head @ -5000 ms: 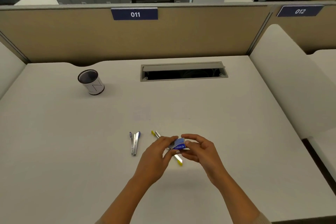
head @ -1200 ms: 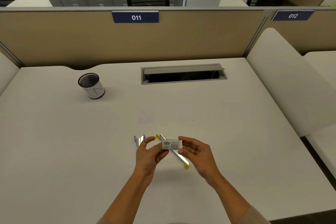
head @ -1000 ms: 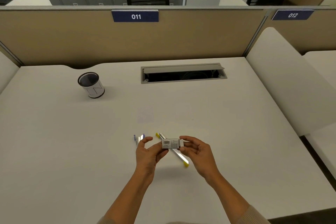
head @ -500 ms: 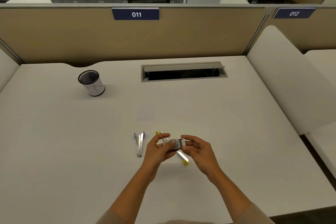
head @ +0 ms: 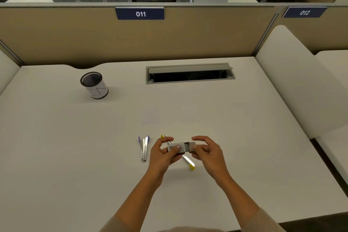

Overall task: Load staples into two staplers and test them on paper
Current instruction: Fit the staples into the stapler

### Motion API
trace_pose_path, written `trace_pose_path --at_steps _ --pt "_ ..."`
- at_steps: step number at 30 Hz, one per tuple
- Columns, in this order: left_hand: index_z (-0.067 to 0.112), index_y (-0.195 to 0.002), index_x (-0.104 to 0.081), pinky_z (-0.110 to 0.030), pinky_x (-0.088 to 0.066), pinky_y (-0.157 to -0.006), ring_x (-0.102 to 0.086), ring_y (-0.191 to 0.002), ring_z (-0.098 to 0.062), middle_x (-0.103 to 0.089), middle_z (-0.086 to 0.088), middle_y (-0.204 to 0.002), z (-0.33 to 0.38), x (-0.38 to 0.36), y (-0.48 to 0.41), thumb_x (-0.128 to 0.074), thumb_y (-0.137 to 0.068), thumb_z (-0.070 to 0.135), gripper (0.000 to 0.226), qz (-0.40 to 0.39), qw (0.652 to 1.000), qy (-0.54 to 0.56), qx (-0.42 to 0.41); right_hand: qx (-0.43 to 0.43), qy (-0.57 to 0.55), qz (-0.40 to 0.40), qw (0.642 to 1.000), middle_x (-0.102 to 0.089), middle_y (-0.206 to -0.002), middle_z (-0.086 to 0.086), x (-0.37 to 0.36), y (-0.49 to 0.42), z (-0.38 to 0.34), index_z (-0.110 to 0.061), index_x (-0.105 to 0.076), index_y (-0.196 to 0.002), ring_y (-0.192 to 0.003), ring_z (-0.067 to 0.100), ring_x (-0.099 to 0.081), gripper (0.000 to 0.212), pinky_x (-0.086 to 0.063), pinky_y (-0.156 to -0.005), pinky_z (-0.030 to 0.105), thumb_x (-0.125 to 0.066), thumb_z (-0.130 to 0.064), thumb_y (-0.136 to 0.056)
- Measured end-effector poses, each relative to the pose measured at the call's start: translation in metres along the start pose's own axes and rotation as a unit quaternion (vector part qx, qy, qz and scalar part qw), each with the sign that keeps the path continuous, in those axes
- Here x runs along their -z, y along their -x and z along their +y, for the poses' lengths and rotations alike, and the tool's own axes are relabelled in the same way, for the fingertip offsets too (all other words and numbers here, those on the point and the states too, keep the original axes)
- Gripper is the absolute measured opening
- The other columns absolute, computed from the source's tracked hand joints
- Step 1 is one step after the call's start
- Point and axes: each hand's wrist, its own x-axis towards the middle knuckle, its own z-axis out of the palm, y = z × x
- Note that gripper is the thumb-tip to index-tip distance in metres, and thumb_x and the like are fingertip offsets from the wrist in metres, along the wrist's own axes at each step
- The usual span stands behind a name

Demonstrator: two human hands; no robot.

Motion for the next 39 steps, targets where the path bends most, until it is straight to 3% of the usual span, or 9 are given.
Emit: trace_pose_path --at_steps 7,12,16,20,26,34,39 --pt "0.016 -0.111 -0.059 -0.024 -0.058 -0.068 -0.074 -0.088 -0.03 -0.076 -0.014 -0.094 -0.0029 0.0018 -0.0014 -0.075 -0.082 0.01 0.034 -0.001 1.0 0.021 0.005 0.065 0.116 0.003 0.991 -0.074 -0.086 -0.019 0.0 0.0013 -0.0024 -0.038 -0.074 -0.083 -0.079 0.016 -0.071 0.036 -0.062 -0.07 0.032 -0.058 -0.007 -0.093" --pt "0.014 -0.112 -0.058 -0.024 -0.058 -0.068 -0.074 -0.089 -0.029 -0.076 -0.014 -0.093 -0.0052 0.0025 -0.0022 -0.076 -0.082 0.01 0.036 -0.003 1.0 0.021 0.0 0.086 0.149 0.02 0.985 -0.07 -0.093 -0.03 -0.0035 0.006 -0.0046 -0.044 -0.073 -0.083 -0.089 -0.005 -0.067 0.03 -0.052 -0.071 0.01 -0.065 -0.015 -0.087" --pt "0.014 -0.114 -0.058 -0.024 -0.058 -0.068 -0.074 -0.089 -0.027 -0.076 -0.012 -0.092 -0.0068 0.0032 -0.002 -0.076 -0.081 0.011 0.038 -0.01 1.0 0.012 -0.004 0.057 0.168 0.012 0.984 -0.07 -0.09 -0.029 -0.0057 0.0062 -0.0063 -0.041 -0.072 -0.083 -0.08 -0.007 -0.068 0.006 -0.052 -0.064 0.009 -0.076 -0.038 -0.079" --pt "0.014 -0.114 -0.056 -0.024 -0.058 -0.07 -0.074 -0.09 -0.028 -0.076 -0.014 -0.093 -0.0082 0.0043 -0.001 -0.075 -0.083 0.009 0.037 -0.017 1.0 0.007 -0.008 0.026 0.171 0.039 0.984 -0.07 -0.079 -0.03 -0.0072 0.0046 -0.0063 -0.041 -0.069 -0.074 -0.068 -0.005 -0.069 0.013 -0.052 -0.059 0.014 -0.081 -0.045 -0.072" --pt "0.016 -0.113 -0.056 -0.025 -0.059 -0.071 -0.074 -0.089 -0.025 -0.076 -0.015 -0.094 -0.0079 0.0049 -0.0007 -0.075 -0.083 0.009 0.036 -0.007 1.0 -0.003 -0.002 -0.021 0.155 0.037 0.987 -0.071 -0.073 -0.022 -0.0052 -0.0008 -0.0025 -0.042 -0.069 -0.069 -0.066 0.001 -0.07 0.017 -0.062 -0.067 0.04 -0.084 -0.036 -0.071" --pt "0.016 -0.114 -0.057 -0.026 -0.059 -0.07 -0.074 -0.088 -0.027 -0.075 -0.017 -0.097 -0.0063 0.0049 -0.0011 -0.074 -0.083 0.009 0.036 0.004 1.0 0.006 0.009 -0.057 0.12 0.049 0.99 -0.074 -0.076 -0.016 -0.0023 -0.002 -0.0012 -0.035 -0.074 -0.073 -0.071 0.008 -0.072 0.009 -0.061 -0.073 0.044 -0.083 -0.035 -0.074" --pt "0.012 -0.114 -0.056 -0.023 -0.058 -0.067 -0.074 -0.089 -0.029 -0.074 -0.019 -0.098 -0.0067 0.0025 -0.0004 -0.073 -0.083 0.006 0.035 0.0 0.999 0.041 0.027 -0.055 0.12 0.061 0.989 -0.073 -0.08 -0.021 -0.0044 -0.001 -0.004 -0.034 -0.074 -0.071 -0.071 0.002 -0.07 0.009 -0.061 -0.073 0.042 -0.081 -0.033 -0.076"
